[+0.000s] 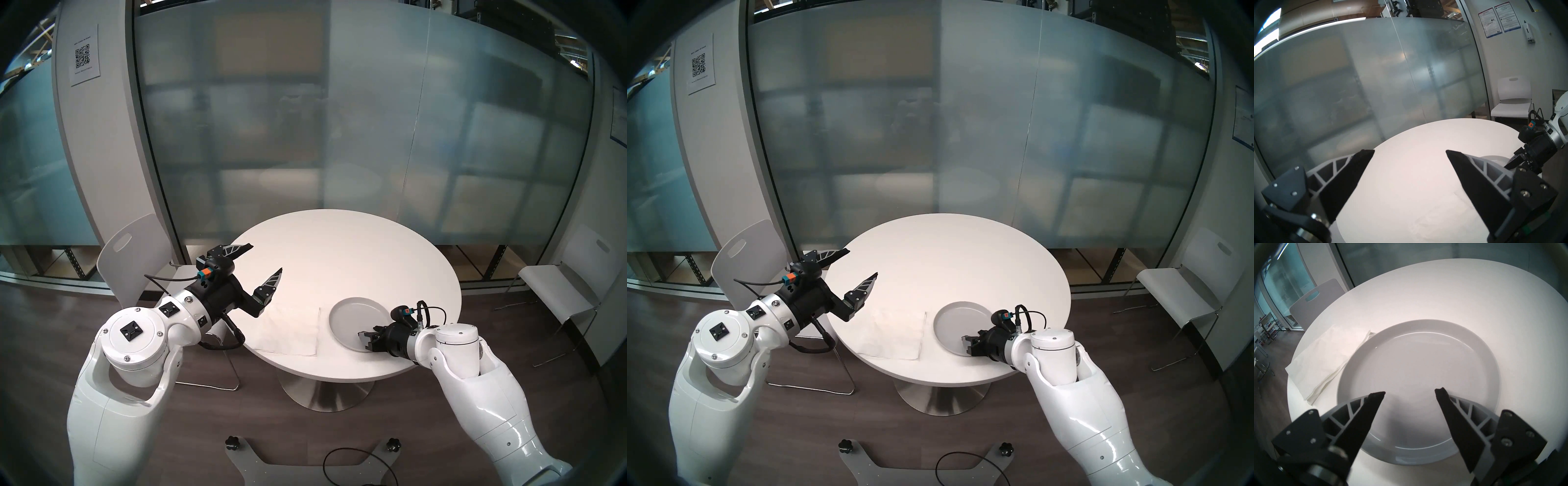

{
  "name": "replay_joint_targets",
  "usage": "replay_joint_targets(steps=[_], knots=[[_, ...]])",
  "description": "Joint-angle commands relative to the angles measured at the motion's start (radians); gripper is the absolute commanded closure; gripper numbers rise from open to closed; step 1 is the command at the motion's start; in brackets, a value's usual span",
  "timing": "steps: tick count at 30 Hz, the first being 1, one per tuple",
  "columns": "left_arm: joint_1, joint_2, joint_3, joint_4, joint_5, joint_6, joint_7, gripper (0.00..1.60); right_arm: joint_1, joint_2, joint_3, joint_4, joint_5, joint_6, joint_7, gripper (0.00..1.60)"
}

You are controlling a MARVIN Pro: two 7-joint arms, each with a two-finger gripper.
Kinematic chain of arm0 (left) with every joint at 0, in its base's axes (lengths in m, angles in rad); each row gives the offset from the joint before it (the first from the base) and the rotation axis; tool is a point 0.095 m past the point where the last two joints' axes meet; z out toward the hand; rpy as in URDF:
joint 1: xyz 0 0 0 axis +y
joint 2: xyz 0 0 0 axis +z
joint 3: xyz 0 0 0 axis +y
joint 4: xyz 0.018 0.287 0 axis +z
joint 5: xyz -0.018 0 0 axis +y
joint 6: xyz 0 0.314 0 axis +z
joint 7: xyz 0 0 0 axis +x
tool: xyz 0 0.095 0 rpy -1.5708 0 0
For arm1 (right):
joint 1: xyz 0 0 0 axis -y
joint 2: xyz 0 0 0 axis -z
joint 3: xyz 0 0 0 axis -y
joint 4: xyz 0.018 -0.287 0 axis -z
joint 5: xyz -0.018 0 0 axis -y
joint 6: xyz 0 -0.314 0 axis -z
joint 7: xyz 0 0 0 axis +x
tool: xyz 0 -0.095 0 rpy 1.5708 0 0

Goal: Fold the napkin in half twice and place it beside the plate

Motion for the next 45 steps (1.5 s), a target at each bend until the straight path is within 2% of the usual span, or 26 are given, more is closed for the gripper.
replay_joint_targets(steps=[1,6,14,18,22,23,27,30,31,33,36,42,45], knots=[[-0.012,-0.001,0.004,-0.020,0.004,-0.003,0.004,0.00,-0.022,0.009,0.011,-0.049,0.007,0.000,0.008,0.30],[-0.015,-0.001,0.007,-0.020,0.001,-0.003,0.004,0.00,-0.048,0.012,0.023,-0.076,0.004,-0.004,0.004,0.28],[-0.017,-0.003,0.009,-0.019,0.001,-0.003,0.007,0.00,-0.050,-0.012,0.052,-0.118,0.005,-0.056,-0.009,0.29],[-0.016,-0.006,0.007,-0.021,0.000,-0.003,0.012,0.00,-0.062,-0.023,0.075,-0.179,0.016,-0.068,-0.018,0.24],[-0.013,-0.020,0.006,-0.025,-0.004,-0.006,0.028,0.00,-0.107,-0.029,0.107,-0.251,0.016,-0.106,-0.039,0.23],[-0.011,-0.028,0.008,-0.026,-0.004,-0.008,0.036,0.00,-0.103,-0.037,0.110,-0.235,0.015,-0.144,-0.037,0.23],[-0.011,-0.051,0.022,-0.027,-0.002,-0.012,0.062,0.00,-0.160,-0.065,0.153,-0.298,0.022,-0.195,-0.070,0.24],[-0.013,-0.068,0.037,-0.028,-0.001,-0.014,0.081,0.00,-0.210,-0.076,0.176,-0.344,0.017,-0.239,-0.089,0.11],[-0.014,-0.074,0.042,-0.028,0.000,-0.015,0.088,0.00,-0.210,-0.085,0.184,-0.335,0.023,-0.245,-0.085,0.09],[-0.015,-0.082,0.054,-0.027,0.003,-0.015,0.101,0.00,-0.252,-0.090,0.196,-0.371,0.018,-0.284,-0.100,0.06],[-0.018,-0.093,0.070,-0.024,0.008,-0.015,0.121,0.00,-0.296,-0.108,0.210,-0.416,0.018,-0.299,-0.118,0.05],[-0.025,-0.107,0.097,-0.011,0.023,-0.007,0.150,0.00,-0.362,-0.141,0.234,-0.456,0.010,-0.351,-0.139,0.00],[-0.031,-0.110,0.105,-0.004,0.026,0.007,0.156,0.00,-0.413,-0.148,0.243,-0.475,-0.005,-0.400,-0.148,0.00]])
